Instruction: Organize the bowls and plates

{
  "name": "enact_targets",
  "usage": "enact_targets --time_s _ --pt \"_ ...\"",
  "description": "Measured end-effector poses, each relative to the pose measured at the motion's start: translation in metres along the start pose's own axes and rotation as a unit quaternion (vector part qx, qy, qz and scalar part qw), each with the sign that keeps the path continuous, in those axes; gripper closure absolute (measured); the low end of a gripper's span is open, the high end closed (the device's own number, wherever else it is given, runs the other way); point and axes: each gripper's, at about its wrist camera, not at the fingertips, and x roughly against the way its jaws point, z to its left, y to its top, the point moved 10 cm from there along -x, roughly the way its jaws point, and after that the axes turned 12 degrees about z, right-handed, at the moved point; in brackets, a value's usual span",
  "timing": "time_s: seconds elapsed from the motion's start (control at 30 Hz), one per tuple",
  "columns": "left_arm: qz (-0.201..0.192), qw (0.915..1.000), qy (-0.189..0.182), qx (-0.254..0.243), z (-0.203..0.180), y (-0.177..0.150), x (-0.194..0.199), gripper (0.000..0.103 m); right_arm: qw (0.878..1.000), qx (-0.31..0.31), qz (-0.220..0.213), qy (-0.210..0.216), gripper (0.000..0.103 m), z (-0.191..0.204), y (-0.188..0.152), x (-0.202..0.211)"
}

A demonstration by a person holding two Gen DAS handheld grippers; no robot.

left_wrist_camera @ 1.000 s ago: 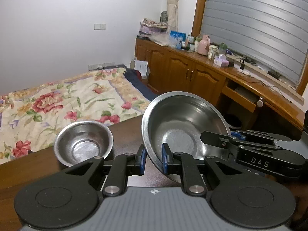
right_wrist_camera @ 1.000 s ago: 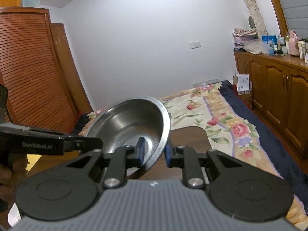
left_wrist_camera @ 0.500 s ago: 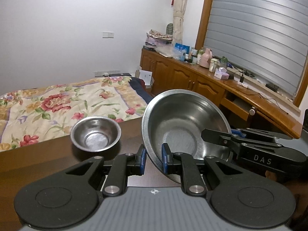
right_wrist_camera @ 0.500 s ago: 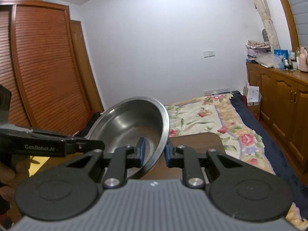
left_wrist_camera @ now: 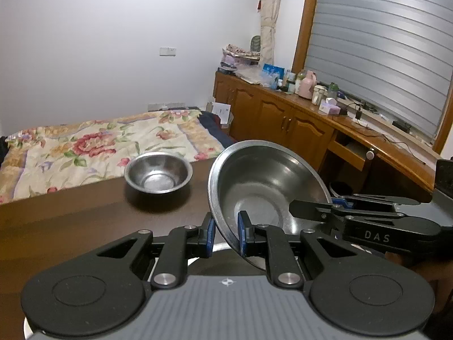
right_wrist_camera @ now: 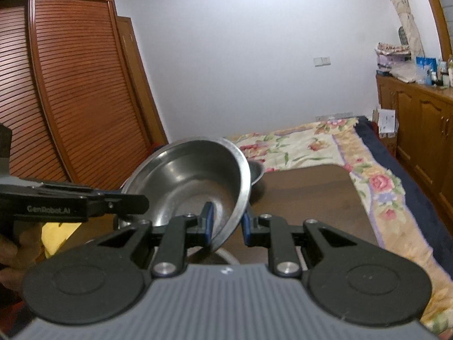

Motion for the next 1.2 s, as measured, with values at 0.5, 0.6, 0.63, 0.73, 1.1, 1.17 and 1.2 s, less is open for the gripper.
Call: enact_targets --time_s 0.5,0.6,0.63,0.73,1.1,1.17,1.2 --pt "0.033 0.9993 0.000 0.014 0.011 -0.056 -0.010 0.084 0.998 -0.008 0.059 0.012 0.081 0.015 -0.050 -0.016" --pt "0.034 0.9992 -0.002 0.020 0.010 -0.068 -0.008 0.084 0.998 -0.006 0.068 0.012 0.081 0.019 -0.057 -0.018" --pt "0.036 0.9991 -0.003 0.022 0.010 -0.071 -0.009 0.084 0.998 -0.004 0.069 0.012 0.081 0.020 -0.059 -0.018" --pt "0.041 0.9988 0.002 0.026 0.012 -0.081 -0.010 0.083 0.997 -0.002 0.074 0.014 0.081 0.023 -0.061 -0.019" --pt "0.043 0.9986 0.024 0.021 0.015 -0.089 -0.011 0.083 0.996 0.030 0.083 -0.001 0.081 0.032 -0.065 -0.027" --pt "0.044 0.9984 0.032 0.016 0.016 -0.092 -0.013 0.082 0.996 0.035 0.083 -0.003 0.081 0.033 -0.066 -0.027" --pt "0.045 0.9982 0.038 0.012 0.016 -0.093 -0.014 0.082 0.996 0.039 0.084 -0.005 0.081 0.033 -0.066 -0.028"
